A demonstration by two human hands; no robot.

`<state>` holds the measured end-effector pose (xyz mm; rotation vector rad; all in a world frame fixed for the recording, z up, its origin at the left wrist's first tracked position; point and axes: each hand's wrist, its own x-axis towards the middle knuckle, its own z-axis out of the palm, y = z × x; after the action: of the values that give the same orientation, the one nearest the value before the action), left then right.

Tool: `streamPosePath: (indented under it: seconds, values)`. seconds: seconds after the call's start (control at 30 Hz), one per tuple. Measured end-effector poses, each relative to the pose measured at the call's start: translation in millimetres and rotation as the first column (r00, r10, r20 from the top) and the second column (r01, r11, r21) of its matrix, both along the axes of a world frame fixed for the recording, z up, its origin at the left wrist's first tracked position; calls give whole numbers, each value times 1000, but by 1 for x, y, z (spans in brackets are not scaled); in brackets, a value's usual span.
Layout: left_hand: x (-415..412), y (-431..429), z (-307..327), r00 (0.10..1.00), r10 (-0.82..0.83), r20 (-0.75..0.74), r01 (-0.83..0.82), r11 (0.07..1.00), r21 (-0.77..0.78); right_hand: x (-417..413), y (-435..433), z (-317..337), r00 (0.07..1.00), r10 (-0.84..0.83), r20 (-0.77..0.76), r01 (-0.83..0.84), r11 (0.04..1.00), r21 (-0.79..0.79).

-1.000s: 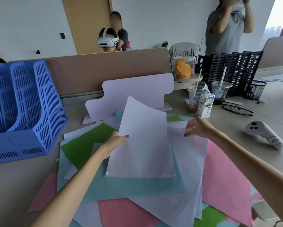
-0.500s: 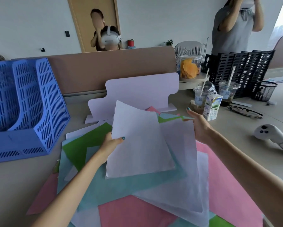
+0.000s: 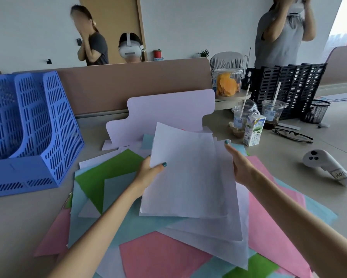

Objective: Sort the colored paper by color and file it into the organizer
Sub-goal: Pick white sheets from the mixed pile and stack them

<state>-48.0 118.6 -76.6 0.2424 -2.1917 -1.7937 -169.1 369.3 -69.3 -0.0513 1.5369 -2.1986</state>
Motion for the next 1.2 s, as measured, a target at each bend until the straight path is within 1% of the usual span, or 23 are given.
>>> streamPosePath:
  seconds: [0.03, 0.07, 0.1, 0.17, 0.2, 0.23, 0.3, 0.4, 0.43, 0.53, 0.63, 0.67, 0.73, 0.8, 0.87, 0.93, 1.03, 1.1, 1.2]
  values:
    - [-2, 3, -1, 1000, -7, 0, 7, 1000, -10, 4, 3, 2, 997, 68, -29, -69, 997, -36]
    - [-4, 7, -2, 1000, -21, 0, 21, 1000, -17, 8, 4, 3, 993, 111, -46, -112, 994, -17]
    - [-6, 10, -4, 999, -36, 3, 36, 999, -35, 9, 4, 1, 989, 130, -72, -124, 989, 77]
    - [-9, 15, -6, 998, -59, 11, 60, 996, -71, 10, 2, -4, 983, 114, -142, -67, 950, 304]
    - [-10, 14, -7, 998, -64, 16, 65, 992, -109, 9, 1, -7, 980, 101, -173, -31, 929, 368]
    - [-10, 11, -8, 998, -51, 28, 55, 984, -170, 8, 0, -8, 976, 83, -199, 2, 918, 396]
    - [-11, 0, -9, 999, 32, 35, -22, 962, -271, 5, -1, -9, 970, 49, -238, 54, 912, 407]
    - [-14, -29, -14, 990, 140, -14, -134, 908, -398, 3, -1, -9, 963, 25, -269, 76, 931, 356]
    - [-14, -37, -14, 988, 154, 5, -138, 901, -412, 4, -1, -10, 960, 18, -280, 80, 939, 334]
    - [-13, -49, -11, 989, 140, 58, -108, 920, -377, 5, -3, -8, 960, -17, -280, 102, 950, 293]
    - [-13, -61, -11, 986, 146, 78, -97, 893, -439, 3, -8, -9, 960, -46, -275, 130, 947, 293]
    - [-13, -66, -10, 983, 168, 69, -120, 887, -446, 3, -10, -8, 959, -59, -278, 144, 945, 295]
    - [-10, -75, -7, 964, 265, 34, -224, 870, -440, 3, -12, -6, 955, -90, -282, 177, 937, 300]
    - [-4, -86, -2, 906, 424, 8, -375, 809, -453, 1, -14, -6, 954, -107, -279, 194, 932, 306]
    - [7, -97, 1, 817, 576, 0, -499, 708, -499, -2, -15, -7, 956, -100, -275, 192, 923, 334]
    - [19, -106, 1, 720, 694, -10, -583, 597, -551, -3, -18, -6, 957, -97, -274, 199, 907, 372]
    - [36, -111, 0, 606, 795, -22, -610, 447, -654, 1, -21, -3, 948, -107, -299, 226, 888, 400]
    - [43, -114, -3, 578, 815, -33, -600, 397, -695, 3, -22, -3, 949, -109, -297, 227, 888, 399]
    - [46, -120, -9, 578, 815, -35, -571, 374, -731, 5, -22, -2, 948, -139, -286, 250, 880, 403]
